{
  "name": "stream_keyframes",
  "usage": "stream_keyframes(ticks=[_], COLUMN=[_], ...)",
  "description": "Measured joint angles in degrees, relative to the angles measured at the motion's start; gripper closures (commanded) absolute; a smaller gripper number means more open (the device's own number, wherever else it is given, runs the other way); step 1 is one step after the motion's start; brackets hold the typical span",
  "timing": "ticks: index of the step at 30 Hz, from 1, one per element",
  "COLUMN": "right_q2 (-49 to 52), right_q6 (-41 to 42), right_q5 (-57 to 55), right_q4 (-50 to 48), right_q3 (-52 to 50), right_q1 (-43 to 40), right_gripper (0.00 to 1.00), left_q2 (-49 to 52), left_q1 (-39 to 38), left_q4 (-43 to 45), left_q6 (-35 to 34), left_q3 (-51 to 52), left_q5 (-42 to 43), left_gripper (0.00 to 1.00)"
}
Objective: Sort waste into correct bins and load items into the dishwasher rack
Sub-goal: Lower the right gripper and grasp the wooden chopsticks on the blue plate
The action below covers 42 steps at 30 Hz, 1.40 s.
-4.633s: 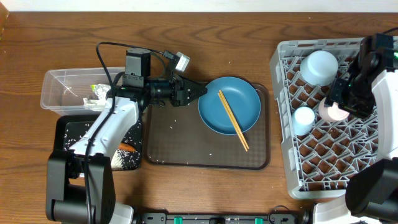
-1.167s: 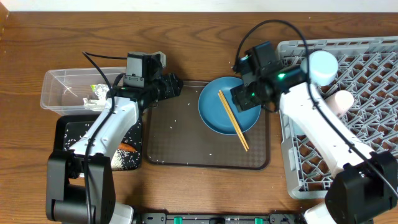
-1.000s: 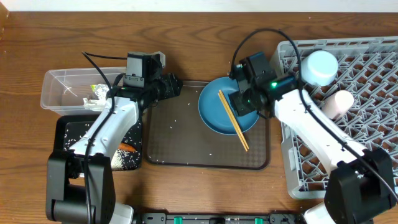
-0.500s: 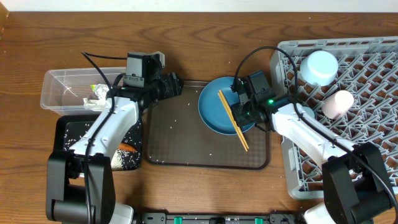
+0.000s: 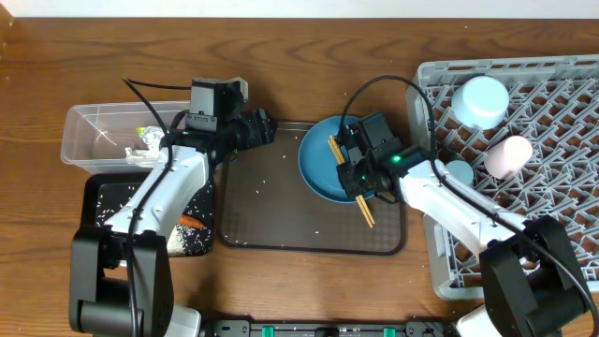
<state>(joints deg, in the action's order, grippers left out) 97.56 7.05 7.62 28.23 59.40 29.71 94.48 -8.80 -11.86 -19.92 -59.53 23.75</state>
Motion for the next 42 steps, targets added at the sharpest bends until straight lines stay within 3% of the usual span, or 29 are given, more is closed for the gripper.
stream_keyframes(ticks=[20,42], right_q2=[0.00,-0.57], right_q6=[0.22,0.24], right_q5=[-3.10,-3.21], right_q4=[-0.26,-1.92], right_q3=[-0.55,-2.14], right_q1=[0.00,0.00], right_gripper=[0.83,0.78], left_q2=[0.00,0.00], left_q1=[0.00,0.00], left_q4=[0.02,0.02], left_q6=[0.00,0.00], left_q3=[0.00,0.00], left_q5=[0.00,0.00], left_gripper=[0.32,0.32])
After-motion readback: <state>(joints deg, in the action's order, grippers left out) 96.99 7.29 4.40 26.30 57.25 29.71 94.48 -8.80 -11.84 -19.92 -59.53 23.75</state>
